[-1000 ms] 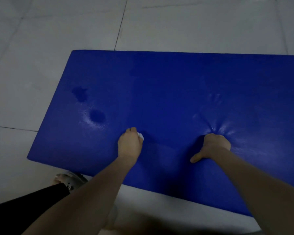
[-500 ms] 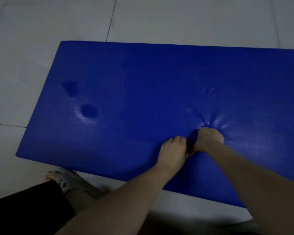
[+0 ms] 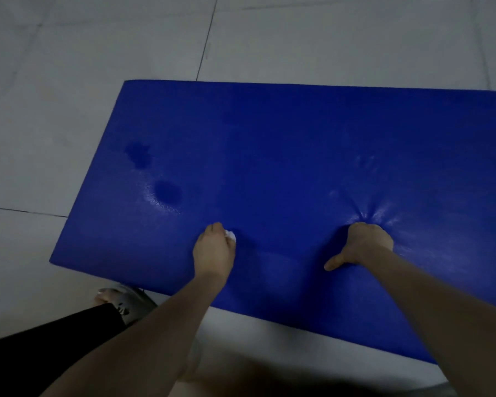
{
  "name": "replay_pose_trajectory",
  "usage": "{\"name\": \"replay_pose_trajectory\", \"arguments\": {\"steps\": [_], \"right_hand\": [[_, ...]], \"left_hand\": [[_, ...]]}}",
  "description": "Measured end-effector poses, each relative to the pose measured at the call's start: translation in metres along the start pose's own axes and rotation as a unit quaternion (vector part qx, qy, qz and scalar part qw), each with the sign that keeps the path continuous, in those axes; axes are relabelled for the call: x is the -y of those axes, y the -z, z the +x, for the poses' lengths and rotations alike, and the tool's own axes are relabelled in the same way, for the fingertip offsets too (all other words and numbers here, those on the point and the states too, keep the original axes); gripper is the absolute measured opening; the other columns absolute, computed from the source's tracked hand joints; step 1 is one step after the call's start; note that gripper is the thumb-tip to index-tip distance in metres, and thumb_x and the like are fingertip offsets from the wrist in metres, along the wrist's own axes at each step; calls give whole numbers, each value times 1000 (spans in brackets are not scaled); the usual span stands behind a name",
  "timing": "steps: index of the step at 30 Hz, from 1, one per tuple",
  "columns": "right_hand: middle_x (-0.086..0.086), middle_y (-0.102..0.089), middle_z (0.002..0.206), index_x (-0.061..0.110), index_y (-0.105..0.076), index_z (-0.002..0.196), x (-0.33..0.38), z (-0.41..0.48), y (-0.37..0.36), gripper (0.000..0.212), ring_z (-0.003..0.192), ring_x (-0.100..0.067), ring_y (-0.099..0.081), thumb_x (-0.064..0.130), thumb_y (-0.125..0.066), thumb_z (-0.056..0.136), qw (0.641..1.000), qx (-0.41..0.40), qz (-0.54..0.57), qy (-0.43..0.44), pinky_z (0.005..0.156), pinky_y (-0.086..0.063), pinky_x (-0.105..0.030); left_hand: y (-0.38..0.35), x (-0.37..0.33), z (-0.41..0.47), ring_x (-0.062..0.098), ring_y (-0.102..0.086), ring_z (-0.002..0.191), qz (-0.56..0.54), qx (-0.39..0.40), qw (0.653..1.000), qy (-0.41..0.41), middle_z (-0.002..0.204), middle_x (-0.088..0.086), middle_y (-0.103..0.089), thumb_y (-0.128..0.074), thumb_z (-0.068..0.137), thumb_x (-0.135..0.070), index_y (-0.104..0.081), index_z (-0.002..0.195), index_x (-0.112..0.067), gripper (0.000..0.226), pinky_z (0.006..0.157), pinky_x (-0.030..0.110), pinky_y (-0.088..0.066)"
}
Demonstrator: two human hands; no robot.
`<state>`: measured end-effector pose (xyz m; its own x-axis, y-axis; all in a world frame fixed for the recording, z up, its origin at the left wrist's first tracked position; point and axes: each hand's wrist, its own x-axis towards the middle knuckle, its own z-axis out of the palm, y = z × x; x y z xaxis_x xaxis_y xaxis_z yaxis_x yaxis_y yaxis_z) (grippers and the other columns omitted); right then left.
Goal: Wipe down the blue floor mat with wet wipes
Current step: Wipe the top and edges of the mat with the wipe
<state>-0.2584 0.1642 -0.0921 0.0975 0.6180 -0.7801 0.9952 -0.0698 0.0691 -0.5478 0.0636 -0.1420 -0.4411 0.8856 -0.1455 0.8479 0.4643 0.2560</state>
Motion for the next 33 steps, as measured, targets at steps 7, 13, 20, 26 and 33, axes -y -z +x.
{"name": "replay_pose_trajectory", "arguments": {"steps": [7, 13, 20, 26, 33], "right_hand": [[0, -58, 107, 19, -51, 103, 1, 2, -2, 97, 99, -20, -55, 77, -88, 35, 1000, 3, -5, -2, 66, -48, -33], [-3, -59, 107, 16, -54, 113, -1, 8, -8, 91, 100, -21, -58, 70, -89, 49, 1000, -19, -5, -8, 68, -48, -32], [-1, -58, 105, 19, -50, 103, -7, 9, -8, 97, 93, -19, -55, 77, -87, 35, 1000, -4, 0, -2, 67, -49, -32], [-10, -53, 126, 13, -44, 125, -14, 8, -14, 122, 107, -26, -59, 81, -85, 32, 999, -5, 34, 11, 76, -53, -37], [-22, -13, 160, 8, 1, 157, -17, -34, -34, 148, 141, -38, -39, 75, -83, 55, 999, 41, -2, -6, 100, -46, -50]], "left_hand": [[-31, -68, -42, 21, -59, 76, -23, 55, 993, -101, 87, 5, -63, -60, 96, -23, -60, 90, -13, 12, 67, 37, -53], [-55, -132, -95, 17, -57, 64, -21, 111, 950, -290, 76, 1, -60, -81, 76, -20, -60, 79, -16, 21, 56, 29, -51], [-41, -91, -62, 21, -54, 56, 15, 66, 960, -271, 64, 3, -56, -72, 77, -17, -56, 70, -16, 17, 56, 32, -49], [-3, -7, -24, 25, -60, 76, 52, 83, 993, -69, 87, 7, -62, -52, 99, -26, -56, 89, -11, 18, 68, 38, -51], [14, 17, -17, 27, -57, 75, 6, 62, 995, 84, 88, 9, -60, -50, 102, -29, -53, 89, -7, 26, 61, 34, -40]]}}
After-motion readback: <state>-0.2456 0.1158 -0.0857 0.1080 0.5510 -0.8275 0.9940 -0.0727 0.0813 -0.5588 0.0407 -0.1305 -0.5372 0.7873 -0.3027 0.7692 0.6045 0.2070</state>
